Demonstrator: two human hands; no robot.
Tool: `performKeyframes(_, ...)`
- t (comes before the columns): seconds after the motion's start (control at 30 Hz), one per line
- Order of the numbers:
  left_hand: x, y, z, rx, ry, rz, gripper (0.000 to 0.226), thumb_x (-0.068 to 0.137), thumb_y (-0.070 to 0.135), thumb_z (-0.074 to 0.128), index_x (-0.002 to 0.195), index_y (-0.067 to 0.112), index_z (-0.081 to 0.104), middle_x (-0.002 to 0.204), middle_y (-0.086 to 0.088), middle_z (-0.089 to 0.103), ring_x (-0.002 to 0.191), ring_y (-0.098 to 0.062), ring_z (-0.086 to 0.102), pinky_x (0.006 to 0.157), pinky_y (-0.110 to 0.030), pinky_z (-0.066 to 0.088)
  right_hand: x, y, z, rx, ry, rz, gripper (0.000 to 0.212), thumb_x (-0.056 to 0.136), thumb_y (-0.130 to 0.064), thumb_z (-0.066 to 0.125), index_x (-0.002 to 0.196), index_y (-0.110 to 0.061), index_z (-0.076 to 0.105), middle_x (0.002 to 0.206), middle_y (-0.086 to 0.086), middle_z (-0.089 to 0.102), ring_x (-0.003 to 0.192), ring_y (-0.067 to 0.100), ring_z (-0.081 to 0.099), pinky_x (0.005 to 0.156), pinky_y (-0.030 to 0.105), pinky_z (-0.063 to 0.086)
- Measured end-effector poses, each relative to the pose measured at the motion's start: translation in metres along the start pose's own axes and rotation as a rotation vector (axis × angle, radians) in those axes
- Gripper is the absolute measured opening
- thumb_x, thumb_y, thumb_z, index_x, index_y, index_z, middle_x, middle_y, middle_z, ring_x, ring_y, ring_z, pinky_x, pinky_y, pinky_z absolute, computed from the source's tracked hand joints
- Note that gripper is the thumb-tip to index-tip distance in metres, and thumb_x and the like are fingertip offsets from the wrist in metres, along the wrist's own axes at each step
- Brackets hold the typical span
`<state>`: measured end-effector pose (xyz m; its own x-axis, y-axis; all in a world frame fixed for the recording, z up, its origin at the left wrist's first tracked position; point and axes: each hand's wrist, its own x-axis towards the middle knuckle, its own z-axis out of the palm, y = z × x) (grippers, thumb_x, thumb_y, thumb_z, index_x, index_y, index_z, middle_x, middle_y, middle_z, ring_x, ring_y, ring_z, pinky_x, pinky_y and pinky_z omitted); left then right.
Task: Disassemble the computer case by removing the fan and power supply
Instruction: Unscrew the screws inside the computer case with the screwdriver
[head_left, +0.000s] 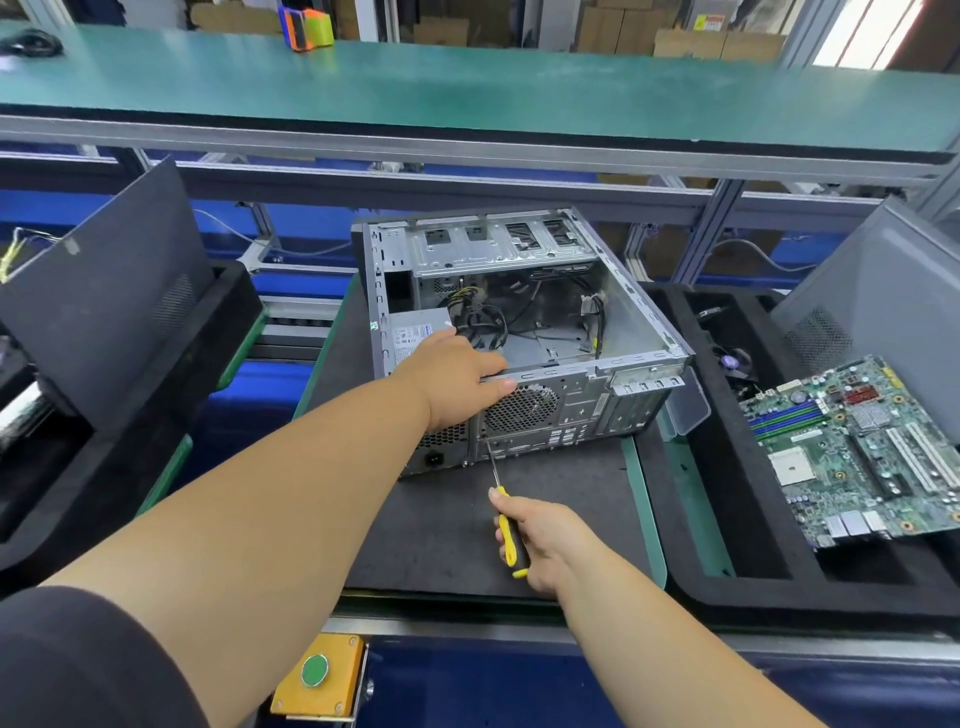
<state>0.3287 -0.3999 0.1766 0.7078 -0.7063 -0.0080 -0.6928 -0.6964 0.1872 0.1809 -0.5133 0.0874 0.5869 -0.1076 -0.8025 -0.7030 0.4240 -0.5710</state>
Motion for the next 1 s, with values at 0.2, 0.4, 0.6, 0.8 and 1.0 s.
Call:
performKeyframes(0.2,0.0,0.001,-0.001,-0.001,-0.019,-0.007,0.038,0.101,0.051,0.032,0.113,0.027,0.058,0.071,0.013,0.032,0.088,-0.018,0.032,0.094,-0.032,0.022,-0.004,-0.005,-0.004,0.045,-0.139,0.04,0.029,0.093,-0.024,0.065,0.102,0.003,0.071,0.075,0.009,0.072,0.062,0.015,0.057,0.053,0.026,0.048)
performKeyframes(0.4,0.0,0.001,-0.001,0.024,-0.017,0.005,0.041,0.101,0.052,0.031,0.114,0.026,0.059,0.071,0.013,0.033,0.088,-0.018,0.034,0.087,-0.03,0.021,-0.006,-0.006,-0.009,0.005,-0.157,-0.007,0.033,0.098,-0.025,0.059,0.08,-0.002,0.074,0.078,0.009,0.07,0.058,0.015,0.056,0.053,0.024,0.046)
performKeyframes(0.6,0.0,0.002,0.0,0.024,-0.02,0.005,0.03,0.101,0.053,0.031,0.099,0.032,0.052,0.071,0.012,0.034,0.088,-0.019,0.035,0.084,-0.03,0.021,-0.009,-0.003,-0.01,-0.013,-0.131,0.021,0.029,0.096,-0.036,0.062,0.088,-0.009,0.07,0.079,0.005,0.072,0.052,0.013,0.059,0.049,0.023,0.048)
performKeyframes(0.8,0.0,0.002,0.0,0.019,-0.003,0.002,0.038,0.101,0.052,0.033,0.11,0.027,0.059,0.071,0.013,0.033,0.089,-0.019,0.035,0.082,-0.027,0.017,-0.01,0.0,-0.008,0.07,-0.143,0.035,0.031,0.096,-0.037,0.06,0.09,-0.007,0.067,0.072,0.005,0.066,0.046,0.01,0.047,0.043,0.021,0.039)
performKeyframes(1.0,0.0,0.002,0.0,0.014,-0.014,-0.005,0.039,0.101,0.052,0.032,0.111,0.026,0.059,0.071,0.013,0.031,0.089,-0.018,0.033,0.084,-0.029,0.019,-0.011,0.001,-0.01,0.129,-0.164,0.058,0.044,0.103,-0.036,0.045,0.097,0.0,0.07,0.07,0.008,0.064,0.048,0.012,0.05,0.044,0.023,0.042)
